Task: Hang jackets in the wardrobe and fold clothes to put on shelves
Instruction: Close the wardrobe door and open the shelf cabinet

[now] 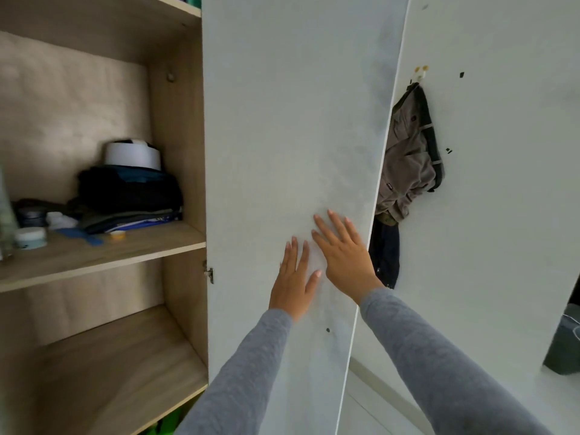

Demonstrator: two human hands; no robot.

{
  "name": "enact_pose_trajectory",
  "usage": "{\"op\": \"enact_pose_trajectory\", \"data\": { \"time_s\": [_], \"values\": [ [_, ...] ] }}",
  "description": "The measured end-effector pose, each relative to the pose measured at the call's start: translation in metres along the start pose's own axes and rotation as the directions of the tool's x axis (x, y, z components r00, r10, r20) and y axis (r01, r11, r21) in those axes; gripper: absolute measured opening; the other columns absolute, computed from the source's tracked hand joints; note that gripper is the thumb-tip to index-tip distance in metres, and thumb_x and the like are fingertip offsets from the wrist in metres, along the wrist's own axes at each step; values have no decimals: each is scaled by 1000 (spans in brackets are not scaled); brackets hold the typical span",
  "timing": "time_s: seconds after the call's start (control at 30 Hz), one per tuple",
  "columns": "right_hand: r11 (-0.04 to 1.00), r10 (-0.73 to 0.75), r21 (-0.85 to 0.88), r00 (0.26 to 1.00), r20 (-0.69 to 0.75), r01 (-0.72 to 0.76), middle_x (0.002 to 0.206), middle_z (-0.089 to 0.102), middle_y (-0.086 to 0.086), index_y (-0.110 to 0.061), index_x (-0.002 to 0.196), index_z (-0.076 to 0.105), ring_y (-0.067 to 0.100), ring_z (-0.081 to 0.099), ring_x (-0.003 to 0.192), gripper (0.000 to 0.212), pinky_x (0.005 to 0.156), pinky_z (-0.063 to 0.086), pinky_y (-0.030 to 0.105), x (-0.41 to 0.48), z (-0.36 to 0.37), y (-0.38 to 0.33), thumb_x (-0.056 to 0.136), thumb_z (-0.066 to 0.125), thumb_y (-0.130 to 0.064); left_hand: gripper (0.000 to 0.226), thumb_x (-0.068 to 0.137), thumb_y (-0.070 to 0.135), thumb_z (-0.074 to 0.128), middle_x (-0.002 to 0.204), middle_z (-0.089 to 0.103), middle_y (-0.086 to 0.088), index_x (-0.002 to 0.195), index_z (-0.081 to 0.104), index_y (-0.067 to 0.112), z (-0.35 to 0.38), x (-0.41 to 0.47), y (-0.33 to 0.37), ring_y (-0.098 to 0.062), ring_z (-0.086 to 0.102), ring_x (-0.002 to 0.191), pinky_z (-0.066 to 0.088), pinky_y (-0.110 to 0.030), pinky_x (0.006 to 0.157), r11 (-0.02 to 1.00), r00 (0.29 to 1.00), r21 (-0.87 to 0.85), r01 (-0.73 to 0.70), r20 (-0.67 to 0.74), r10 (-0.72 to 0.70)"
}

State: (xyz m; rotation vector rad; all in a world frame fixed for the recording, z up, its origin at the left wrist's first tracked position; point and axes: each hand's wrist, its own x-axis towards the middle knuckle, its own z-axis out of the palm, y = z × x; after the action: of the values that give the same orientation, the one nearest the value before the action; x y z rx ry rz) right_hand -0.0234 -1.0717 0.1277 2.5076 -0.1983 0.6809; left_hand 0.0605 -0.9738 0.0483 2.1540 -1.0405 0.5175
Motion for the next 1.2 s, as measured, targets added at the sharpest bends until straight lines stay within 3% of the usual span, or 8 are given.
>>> {"op": "enact_pose_trajectory", "data": {
  "time_s": [0.13, 0.23, 0.37, 0.6, 0.8, 0.9, 1.07, 1.2],
  "values": [
    [956, 34, 285, 992, 123, -68, 159, 4, 4, -17, 148, 23, 21, -3, 147, 59, 118, -4, 38, 7, -4, -47, 91, 40, -11, 62, 98, 47, 23, 155, -19, 7, 150, -4, 24, -28, -30, -36, -7, -19, 142, 10, -33, 119, 992, 992, 32, 126, 0, -126],
    [835, 62, 534, 987, 149, -133, 155, 23, 6, -15, 145, 30, 21, 17, 144, 58, 117, 17, 37, 17, -15, -89, 88, 42, -7, 59, 99, 45, 25, 157, -11, 9, 151, 6, 24, -65, -56, -61, -7, -14, 143, 2, -28, 115, 975, 976, 47, 218, -32, -217],
    [632, -33, 769, 988, 153, -98, 142, 40, 7, -13, 136, 42, 28, 39, 130, 49, 103, 37, 39, 32, -50, -166, 88, 45, -9, 56, 100, 41, 30, 159, 0, 5, 150, 17, 20, -139, -104, -100, -10, -6, 145, 4, -25, 113, 927, 922, 66, 370, -152, -357],
    [412, -263, 910, 962, 66, 50, 138, 39, 7, -12, 132, 45, 25, 35, 129, 41, 105, 34, 39, 37, -134, -310, 91, 47, -11, 53, 100, 36, 34, 159, 5, 1, 148, 21, 18, -278, -230, -150, -14, -2, 145, 5, -30, 117, 783, 782, 152, 603, -308, -542],
    [199, -495, 961, 866, -68, 190, 136, 40, 11, -9, 128, 48, 27, 38, 126, 39, 104, 34, 36, -14, -233, -458, 89, 47, -8, 49, 100, 34, 35, 156, 15, 2, 146, 27, 18, -408, -389, -150, -15, 8, 145, 11, -27, 115, 569, 553, 154, 808, -533, -640],
    [99, -609, 960, 779, -150, 262, 137, 40, 10, -10, 128, 48, 26, 38, 126, 40, 104, 34, 35, -61, -288, -533, 88, 47, -8, 49, 100, 33, 36, 156, 18, 2, 146, 30, 17, -461, -481, -133, -15, 8, 145, 11, -25, 114, 459, 417, 106, 882, -628, -657],
    [-140, -760, 911, 548, -349, 387, 136, 40, 6, -14, 127, 47, 23, 38, 125, 35, 102, 36, 34, -157, -399, -651, 92, 46, -13, 46, 100, 29, 38, 154, 23, -6, 142, 36, 11, -547, -641, -74, -17, 12, 144, 7, -24, 114, 211, 154, 33, 977, -792, -591],
    [-318, -790, 837, 365, -494, 445, 128, 46, 8, -10, 121, 53, 26, 44, 119, 33, 95, 40, 35, -243, -472, -722, 88, 50, -12, 44, 100, 23, 39, 152, 26, -12, 140, 37, 5, -590, -746, -20, -21, 18, 142, 6, -20, 112, 46, -25, -56, 997, -861, -508]
  ]
}}
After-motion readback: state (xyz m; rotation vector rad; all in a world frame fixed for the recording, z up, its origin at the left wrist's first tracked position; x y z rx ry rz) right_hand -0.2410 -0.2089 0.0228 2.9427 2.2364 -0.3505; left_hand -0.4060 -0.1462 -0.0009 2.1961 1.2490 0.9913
